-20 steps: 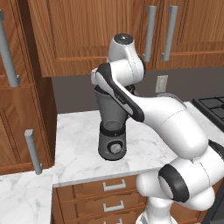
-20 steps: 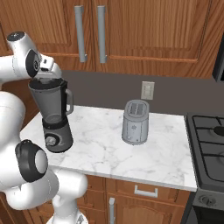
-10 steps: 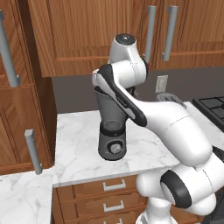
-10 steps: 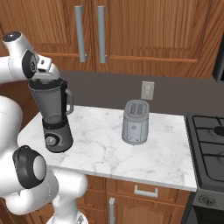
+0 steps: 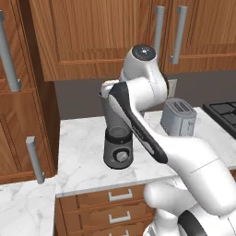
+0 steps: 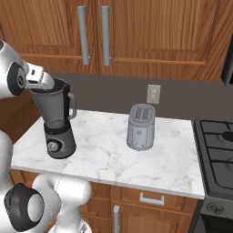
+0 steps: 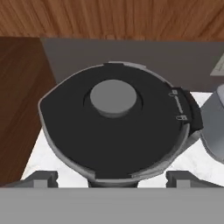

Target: Close the lid blender by securely placing the lid on top.

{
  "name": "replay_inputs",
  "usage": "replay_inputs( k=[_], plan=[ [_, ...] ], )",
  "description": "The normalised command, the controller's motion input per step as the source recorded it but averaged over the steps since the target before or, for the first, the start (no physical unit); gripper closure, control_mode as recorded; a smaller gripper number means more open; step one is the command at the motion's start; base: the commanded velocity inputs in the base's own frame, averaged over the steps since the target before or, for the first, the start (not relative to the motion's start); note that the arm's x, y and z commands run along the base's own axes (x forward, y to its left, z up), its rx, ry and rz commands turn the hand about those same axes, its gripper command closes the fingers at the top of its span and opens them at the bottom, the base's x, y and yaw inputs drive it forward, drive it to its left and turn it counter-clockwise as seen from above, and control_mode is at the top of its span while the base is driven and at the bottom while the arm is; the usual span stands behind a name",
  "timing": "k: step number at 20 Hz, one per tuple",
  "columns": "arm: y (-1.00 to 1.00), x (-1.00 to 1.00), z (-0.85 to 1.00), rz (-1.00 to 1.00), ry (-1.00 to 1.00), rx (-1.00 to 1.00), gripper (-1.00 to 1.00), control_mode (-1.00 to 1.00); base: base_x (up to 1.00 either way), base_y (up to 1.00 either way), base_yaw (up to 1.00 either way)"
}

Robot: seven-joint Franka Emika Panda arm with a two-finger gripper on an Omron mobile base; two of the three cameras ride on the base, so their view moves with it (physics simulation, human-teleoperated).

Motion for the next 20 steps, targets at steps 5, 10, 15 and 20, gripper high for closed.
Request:
replay_inputs(
  k=[5,10,15,20],
  plan=[
    [-0.45,-0.76,0.00,0.00,-0.14,0.05,-1.00,-1.00,0.00,0.00,0.00],
    [-0.94,-0.07,0.00,-0.05,-0.02,0.03,-1.00,-1.00,0.00,0.00,0.00],
    [-0.95,0.00,0.00,-0.03,-0.05,0.02,-1.00,-1.00,0.00,0.00,0.00],
    [-0.23,0.00,0.00,0.00,0.00,0.01,-1.00,-1.00,0.00,0.00,0.00]
  ],
)
